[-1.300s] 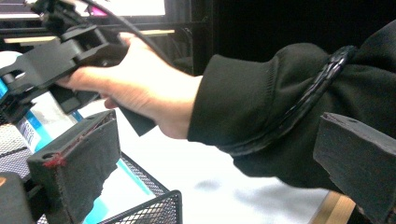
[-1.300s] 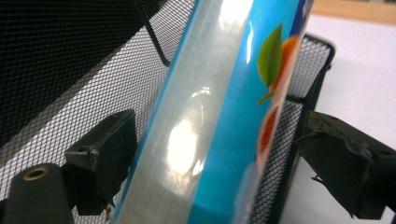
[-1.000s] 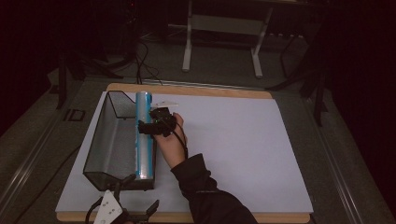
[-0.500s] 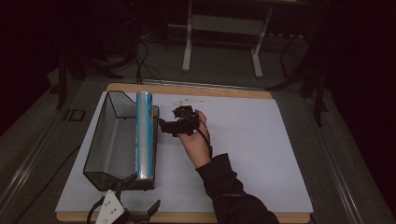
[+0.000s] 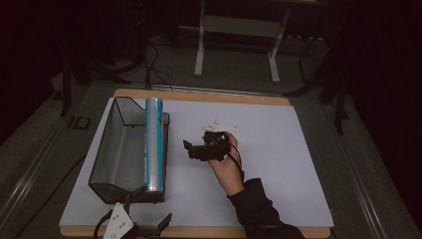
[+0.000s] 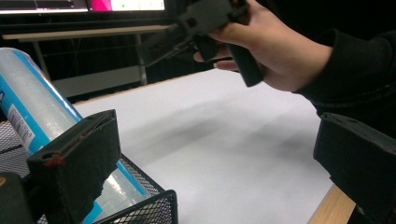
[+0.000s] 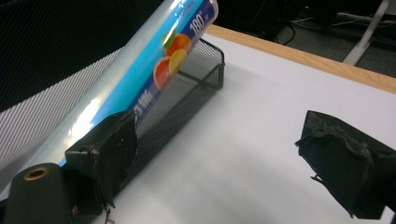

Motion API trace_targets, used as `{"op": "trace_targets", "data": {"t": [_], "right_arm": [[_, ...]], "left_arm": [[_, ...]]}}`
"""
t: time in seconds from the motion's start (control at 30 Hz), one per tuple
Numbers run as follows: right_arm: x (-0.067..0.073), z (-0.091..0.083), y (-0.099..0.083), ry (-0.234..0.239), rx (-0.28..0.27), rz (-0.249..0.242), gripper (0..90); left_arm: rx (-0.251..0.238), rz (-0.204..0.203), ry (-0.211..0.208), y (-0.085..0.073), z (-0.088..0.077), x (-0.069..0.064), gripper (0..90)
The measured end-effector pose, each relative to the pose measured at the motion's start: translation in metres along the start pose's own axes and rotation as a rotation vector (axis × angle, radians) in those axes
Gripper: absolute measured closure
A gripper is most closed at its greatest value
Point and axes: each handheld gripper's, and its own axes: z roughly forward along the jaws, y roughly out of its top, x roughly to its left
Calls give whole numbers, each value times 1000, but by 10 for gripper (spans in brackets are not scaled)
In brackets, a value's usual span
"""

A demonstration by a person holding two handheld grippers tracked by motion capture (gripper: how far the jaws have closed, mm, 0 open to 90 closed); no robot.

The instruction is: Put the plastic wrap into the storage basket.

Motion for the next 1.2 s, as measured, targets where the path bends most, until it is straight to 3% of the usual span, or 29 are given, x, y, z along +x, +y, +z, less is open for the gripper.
{"op": "trace_targets", "data": {"t": [0.73,1.2], "right_arm": [[-36,-68,-67,-30,9,11,118],[-46,-97,-98,-68,-15,5,118]], "left_arm": [[3,7,-2,0,1,-2,11],[5,13,-4,0,2,-3,12]]}}
